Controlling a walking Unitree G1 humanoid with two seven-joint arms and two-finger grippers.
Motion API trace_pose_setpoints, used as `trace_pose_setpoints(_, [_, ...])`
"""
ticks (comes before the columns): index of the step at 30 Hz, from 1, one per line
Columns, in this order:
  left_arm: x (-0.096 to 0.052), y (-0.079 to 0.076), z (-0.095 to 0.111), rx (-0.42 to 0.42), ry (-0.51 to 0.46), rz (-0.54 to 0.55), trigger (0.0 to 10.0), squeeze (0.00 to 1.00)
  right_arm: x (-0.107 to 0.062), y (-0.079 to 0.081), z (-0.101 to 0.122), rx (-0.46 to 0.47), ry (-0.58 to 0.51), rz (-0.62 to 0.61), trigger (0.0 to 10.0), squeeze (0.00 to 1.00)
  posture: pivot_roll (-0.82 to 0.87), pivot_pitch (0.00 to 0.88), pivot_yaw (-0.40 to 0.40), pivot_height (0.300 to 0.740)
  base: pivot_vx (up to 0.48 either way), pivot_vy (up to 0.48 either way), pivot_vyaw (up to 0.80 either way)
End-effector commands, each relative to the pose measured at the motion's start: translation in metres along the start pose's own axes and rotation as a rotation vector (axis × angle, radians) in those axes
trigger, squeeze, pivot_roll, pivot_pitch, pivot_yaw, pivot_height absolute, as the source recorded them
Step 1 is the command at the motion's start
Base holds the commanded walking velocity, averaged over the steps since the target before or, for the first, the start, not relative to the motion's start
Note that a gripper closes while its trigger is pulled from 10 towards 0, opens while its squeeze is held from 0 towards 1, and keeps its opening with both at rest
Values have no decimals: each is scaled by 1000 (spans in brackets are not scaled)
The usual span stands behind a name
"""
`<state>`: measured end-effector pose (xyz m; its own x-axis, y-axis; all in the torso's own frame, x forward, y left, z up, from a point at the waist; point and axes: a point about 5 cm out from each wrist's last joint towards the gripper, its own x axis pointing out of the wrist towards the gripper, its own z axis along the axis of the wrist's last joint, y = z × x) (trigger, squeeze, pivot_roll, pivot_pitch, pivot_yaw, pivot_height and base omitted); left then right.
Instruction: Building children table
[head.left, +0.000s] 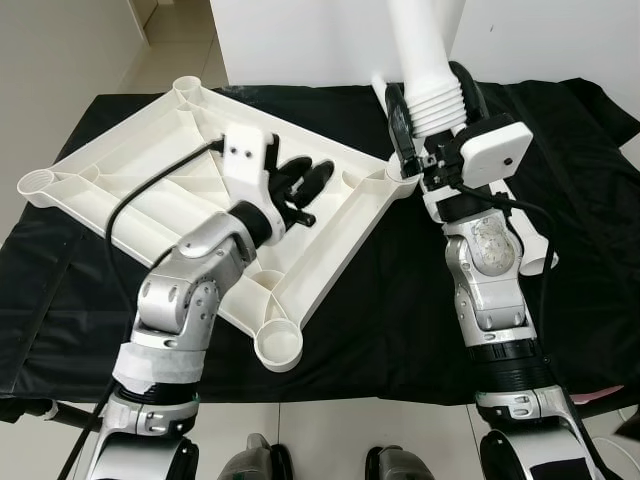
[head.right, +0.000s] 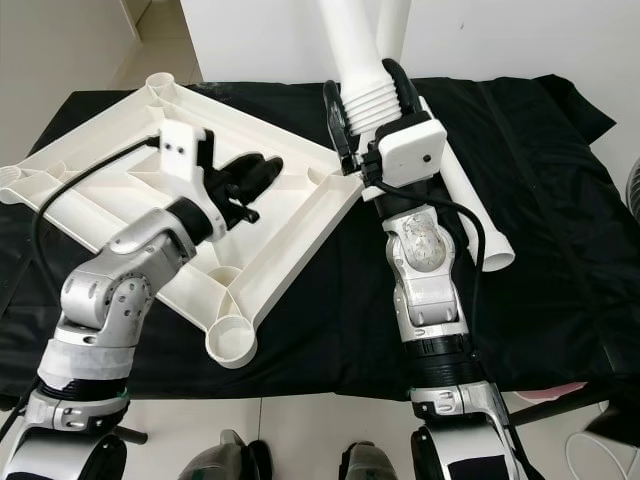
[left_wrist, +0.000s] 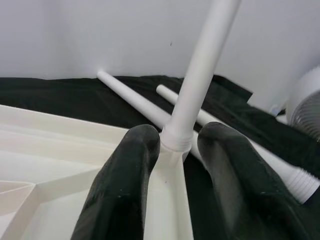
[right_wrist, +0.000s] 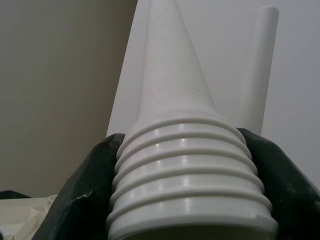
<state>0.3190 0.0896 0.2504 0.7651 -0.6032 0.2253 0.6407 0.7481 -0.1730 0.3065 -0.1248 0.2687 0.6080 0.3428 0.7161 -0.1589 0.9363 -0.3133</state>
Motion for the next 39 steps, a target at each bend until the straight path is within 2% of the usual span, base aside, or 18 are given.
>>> trace_pose_setpoints(1, [-2,0,10,-18,-28,-121,10000,1000,-6,3,-5,-10,14,21,10000,0,-132,0,92,740,0,0,0])
trace_pose_setpoints(4, [-2,4,17,-76,-44,-144,10000,1000,-16,7,-15,-18,56,38,10000,0,-139,0,109,740,0,0,0])
trace_pose_setpoints(6, [-2,4,17,-76,-44,-144,10000,1000,-16,7,-15,-18,56,38,10000,0,-139,0,109,740,0,0,0])
trace_pose_setpoints(7, [-2,4,22,-102,-50,-161,10000,1000,-22,11,-21,-17,79,49,10000,0,-146,0,129,740,0,0,0])
trace_pose_setpoints(12, [2,10,26,-112,-46,-128,10000,1000,-29,16,-25,-18,99,67,10000,0,-150,2,137,740,0,0,0])
trace_pose_setpoints(13, [3,11,27,-141,-43,-129,10000,169,-31,18,-27,-17,106,73,10000,0,-153,10,135,740,0,0,0])
trace_pose_setpoints(15, [4,11,28,-164,-40,-134,10000,169,-32,19,-27,-17,110,76,10000,0,-153,10,135,740,0,0,0])
trace_pose_setpoints(16, [7,10,29,-221,-36,-149,10000,0,-35,21,-29,-15,119,89,10000,0,-153,16,131,740,0,0,0])
trace_pose_setpoints(18, [10,8,32,-307,-30,-182,10000,0,-38,24,-31,-9,130,112,10000,0,-151,25,124,740,0,0,0])
trace_pose_setpoints(23, [14,2,35,-369,-16,-232,10000,0,-42,28,-35,6,150,136,10000,0,-145,35,117,740,0,0,0])
trace_pose_setpoints(25, [16,-3,36,-420,-10,-276,10000,0,-43,31,-38,13,159,149,10000,0,-137,42,111,740,0,0,0])
trace_pose_setpoints(30, [21,-6,35,-418,12,-287,10000,0,-43,38,-39,25,157,177,10000,0,-120,45,102,740,0,0,0])
trace_pose_setpoints(34, [26,-1,31,-405,67,-245,10000,0,-45,44,-38,25,152,205,10000,0,-113,48,100,740,0,0,0])
trace_pose_setpoints(39, [28,2,31,-408,82,-229,10000,0,-47,45,-38,24,154,215,10000,0,-116,49,101,740,0,0,0])
